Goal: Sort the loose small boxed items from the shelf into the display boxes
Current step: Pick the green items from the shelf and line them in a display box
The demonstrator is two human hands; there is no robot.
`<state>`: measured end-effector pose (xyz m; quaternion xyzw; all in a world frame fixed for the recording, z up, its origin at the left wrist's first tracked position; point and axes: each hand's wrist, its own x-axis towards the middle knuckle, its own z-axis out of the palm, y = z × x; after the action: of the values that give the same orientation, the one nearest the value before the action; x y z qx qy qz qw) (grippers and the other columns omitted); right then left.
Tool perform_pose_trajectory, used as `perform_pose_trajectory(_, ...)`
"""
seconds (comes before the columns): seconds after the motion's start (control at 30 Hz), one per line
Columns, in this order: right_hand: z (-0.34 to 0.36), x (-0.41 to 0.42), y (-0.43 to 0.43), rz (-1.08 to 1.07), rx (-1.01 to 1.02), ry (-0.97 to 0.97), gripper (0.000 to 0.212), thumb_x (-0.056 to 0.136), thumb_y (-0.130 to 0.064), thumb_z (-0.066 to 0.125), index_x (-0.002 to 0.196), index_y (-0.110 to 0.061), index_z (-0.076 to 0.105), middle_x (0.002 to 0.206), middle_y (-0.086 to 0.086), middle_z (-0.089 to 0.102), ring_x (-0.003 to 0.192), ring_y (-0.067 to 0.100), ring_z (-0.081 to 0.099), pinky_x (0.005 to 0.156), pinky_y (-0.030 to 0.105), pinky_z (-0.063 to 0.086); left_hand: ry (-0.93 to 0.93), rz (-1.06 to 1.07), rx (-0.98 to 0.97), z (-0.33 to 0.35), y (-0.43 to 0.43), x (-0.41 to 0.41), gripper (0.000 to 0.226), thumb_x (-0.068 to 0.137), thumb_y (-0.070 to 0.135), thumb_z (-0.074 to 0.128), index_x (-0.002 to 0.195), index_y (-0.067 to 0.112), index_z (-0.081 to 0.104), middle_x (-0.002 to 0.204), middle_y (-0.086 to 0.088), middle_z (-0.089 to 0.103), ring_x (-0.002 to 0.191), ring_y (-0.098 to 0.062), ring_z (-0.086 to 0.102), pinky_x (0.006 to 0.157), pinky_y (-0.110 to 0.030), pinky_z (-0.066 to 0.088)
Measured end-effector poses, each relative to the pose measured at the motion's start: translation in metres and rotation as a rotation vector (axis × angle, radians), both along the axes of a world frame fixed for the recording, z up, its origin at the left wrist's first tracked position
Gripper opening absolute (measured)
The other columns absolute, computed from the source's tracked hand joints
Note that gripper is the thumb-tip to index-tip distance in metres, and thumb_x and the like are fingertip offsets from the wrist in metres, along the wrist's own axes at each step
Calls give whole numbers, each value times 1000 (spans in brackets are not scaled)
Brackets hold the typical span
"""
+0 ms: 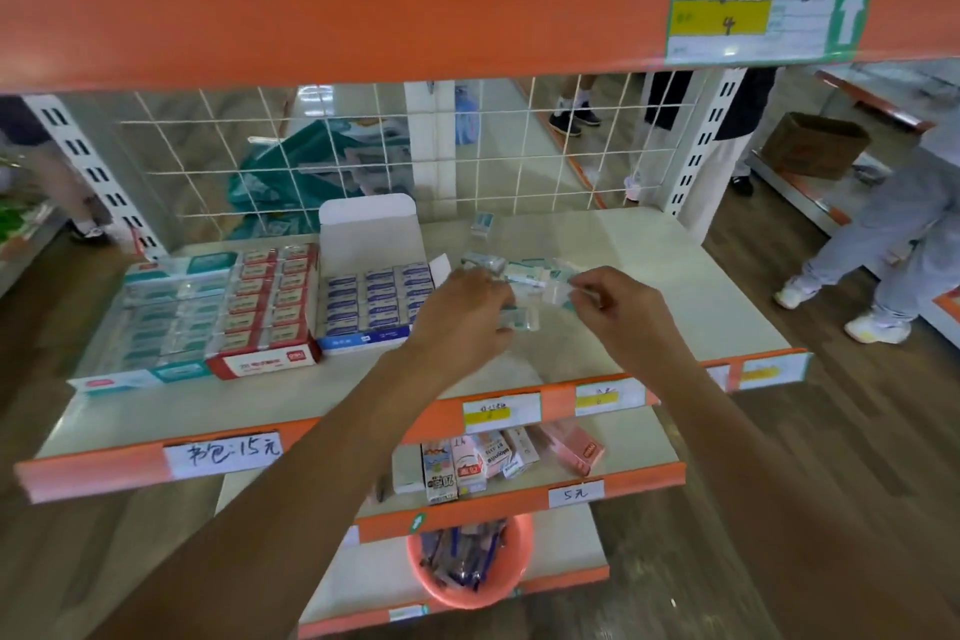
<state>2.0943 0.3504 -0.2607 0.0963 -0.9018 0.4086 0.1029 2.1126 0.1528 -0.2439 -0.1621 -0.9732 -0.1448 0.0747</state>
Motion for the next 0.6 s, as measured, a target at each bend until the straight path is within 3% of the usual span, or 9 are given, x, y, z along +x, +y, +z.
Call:
perform_pose_trajectory(0.13, 4, -3, -27, 78, -176, -122, 18, 89, -16, 65, 99, -30, 62, 83, -1, 70, 68, 13, 68, 68, 28, 55, 25, 45, 14, 3, -25, 8, 25, 84, 25, 63, 107, 14, 64, 107, -10, 58, 101, -28, 53, 83, -35, 44)
perform_pose_trajectory(0.3, 12, -1, -57, 149, -381, -231, 24, 87, 0, 65, 89, -24, 64, 81, -1, 69, 64, 14, 69, 68, 26, 57, 19, 111, 41, 5, -52, 13, 24, 83, 25, 65, 104, 12, 63, 100, -9, 57, 93, -26, 54, 80, -35, 43)
perform_pose_trajectory(0.47, 13, -2, -77, 205, -369, -282, 38, 77, 3, 74, 97, -28, 66, 92, -2, 71, 78, 4, 68, 72, 15, 52, 21, 151, 59, 12, -74, 19, 27, 83, 26, 67, 104, 11, 61, 102, -7, 57, 89, -23, 56, 75, -29, 44)
perform_pose_trajectory(0.6, 10, -4, -96, 217, -408, -289, 40, 75, 2, 77, 99, -28, 65, 97, -1, 71, 88, 10, 70, 81, 23, 54, -3, 176, 83, 17, -94, 22, 30, 82, 25, 69, 105, 12, 55, 105, -5, 55, 86, -15, 52, 72, -24, 39)
